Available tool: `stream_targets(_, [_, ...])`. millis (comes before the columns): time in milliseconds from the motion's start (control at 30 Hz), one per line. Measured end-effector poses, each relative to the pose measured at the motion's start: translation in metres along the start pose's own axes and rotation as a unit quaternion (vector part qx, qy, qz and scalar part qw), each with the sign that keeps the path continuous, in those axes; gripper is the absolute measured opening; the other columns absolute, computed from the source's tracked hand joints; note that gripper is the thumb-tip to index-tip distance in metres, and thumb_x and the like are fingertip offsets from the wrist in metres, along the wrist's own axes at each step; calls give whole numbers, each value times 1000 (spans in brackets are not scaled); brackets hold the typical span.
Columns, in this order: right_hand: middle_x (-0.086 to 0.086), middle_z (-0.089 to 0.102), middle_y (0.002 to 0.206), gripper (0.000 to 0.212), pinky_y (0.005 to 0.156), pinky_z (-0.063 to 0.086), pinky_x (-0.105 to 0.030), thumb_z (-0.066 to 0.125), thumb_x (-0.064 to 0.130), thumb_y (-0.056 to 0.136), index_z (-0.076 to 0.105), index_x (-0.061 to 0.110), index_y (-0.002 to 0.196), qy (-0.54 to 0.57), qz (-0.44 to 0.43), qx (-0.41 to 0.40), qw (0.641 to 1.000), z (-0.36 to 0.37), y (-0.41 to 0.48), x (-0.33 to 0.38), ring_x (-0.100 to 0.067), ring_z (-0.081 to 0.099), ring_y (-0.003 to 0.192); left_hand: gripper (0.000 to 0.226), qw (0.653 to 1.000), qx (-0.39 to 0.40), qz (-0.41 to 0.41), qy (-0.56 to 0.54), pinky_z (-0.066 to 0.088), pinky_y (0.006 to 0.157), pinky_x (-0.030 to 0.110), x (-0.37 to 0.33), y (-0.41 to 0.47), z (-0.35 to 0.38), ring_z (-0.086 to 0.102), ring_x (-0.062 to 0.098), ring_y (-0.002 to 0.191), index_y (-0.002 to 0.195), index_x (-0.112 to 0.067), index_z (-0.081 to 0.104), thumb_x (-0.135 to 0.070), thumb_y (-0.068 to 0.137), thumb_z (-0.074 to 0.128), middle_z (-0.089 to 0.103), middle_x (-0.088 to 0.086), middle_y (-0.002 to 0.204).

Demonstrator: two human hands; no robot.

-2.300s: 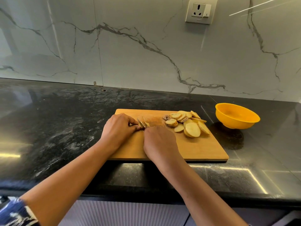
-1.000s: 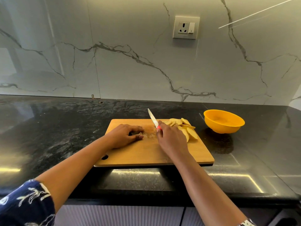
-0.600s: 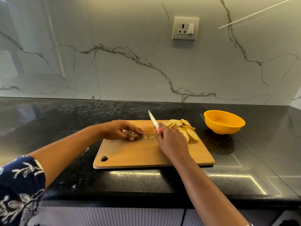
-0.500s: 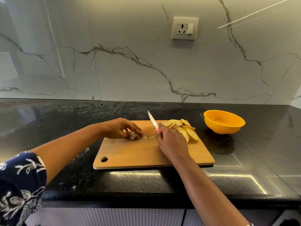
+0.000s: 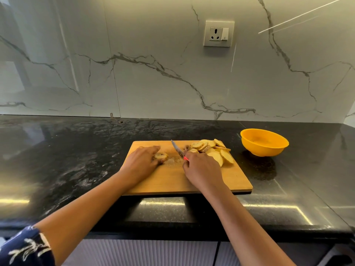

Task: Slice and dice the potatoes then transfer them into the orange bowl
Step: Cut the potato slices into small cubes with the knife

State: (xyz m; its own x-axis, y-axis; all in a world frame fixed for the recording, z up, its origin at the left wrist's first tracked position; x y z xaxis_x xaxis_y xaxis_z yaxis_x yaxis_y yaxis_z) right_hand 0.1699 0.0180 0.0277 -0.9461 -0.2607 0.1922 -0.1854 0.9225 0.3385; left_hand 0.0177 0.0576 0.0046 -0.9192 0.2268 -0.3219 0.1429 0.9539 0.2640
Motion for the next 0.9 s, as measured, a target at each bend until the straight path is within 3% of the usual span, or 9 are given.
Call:
stream_targets(133, [-3, 63, 107, 28, 66, 40, -29, 39, 26, 101, 57, 18, 121, -44, 3, 37, 998, 6, -6, 9, -20, 59, 94, 48, 999, 43, 6, 3, 36, 105, 35, 17, -3, 2, 42, 21, 131, 144, -24, 36, -38, 98, 43, 40, -3, 147])
stream_targets(267, [0, 61, 96, 22, 62, 35, -29, 40, 23, 100, 59, 17, 110, -59, -24, 45, 997, 10, -10, 29, -16, 47, 74, 38, 999, 23, 11, 20, 42, 97, 31, 20, -1, 0, 52, 19, 120, 134, -29, 50, -38, 98, 44, 55, -2, 135])
stream_targets(433, [-1, 62, 97, 22, 64, 38, -30, 41, 23, 100, 59, 16, 111, -55, 6, 58, 997, 8, -10, 24, -17, 50, 77, 36, 999, -1, 30, 39, 43, 92, 25, 14, 1, -4, 55, 14, 116, 130, -28, 54, -37, 97, 46, 58, -6, 130])
stream_targets(667, [-1, 63, 100, 21, 63, 35, -29, 41, 23, 100, 58, 16, 112, -52, -3, 59, 997, 7, -12, 33, -15, 45, 74, 35, 997, -8, 39, 72, 50, 86, 27, 12, 1, -5, 59, 14, 108, 130, -32, 54, -40, 98, 42, 61, -5, 126])
stream_targets(900, [-1, 64, 101, 24, 61, 35, -28, 42, 21, 100, 56, 17, 118, -51, -8, 34, 998, 1, -15, 39, -17, 54, 79, 36, 996, -1, 45, 72, 50, 87, 29, 9, 0, -6, 59, 14, 110, 129, -33, 54, -43, 97, 42, 60, -7, 127])
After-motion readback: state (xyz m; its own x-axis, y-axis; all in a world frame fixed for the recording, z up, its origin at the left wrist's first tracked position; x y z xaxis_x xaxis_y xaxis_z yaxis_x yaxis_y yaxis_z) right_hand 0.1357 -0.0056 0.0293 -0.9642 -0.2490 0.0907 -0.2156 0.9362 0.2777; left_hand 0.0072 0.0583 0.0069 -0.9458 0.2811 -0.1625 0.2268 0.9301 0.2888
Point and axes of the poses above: each hand's wrist, its own y-axis towards the middle knuckle, its own z-axis out of the palm, x = y × z, the point moved 9 cm from there along y, towards the middle knuckle
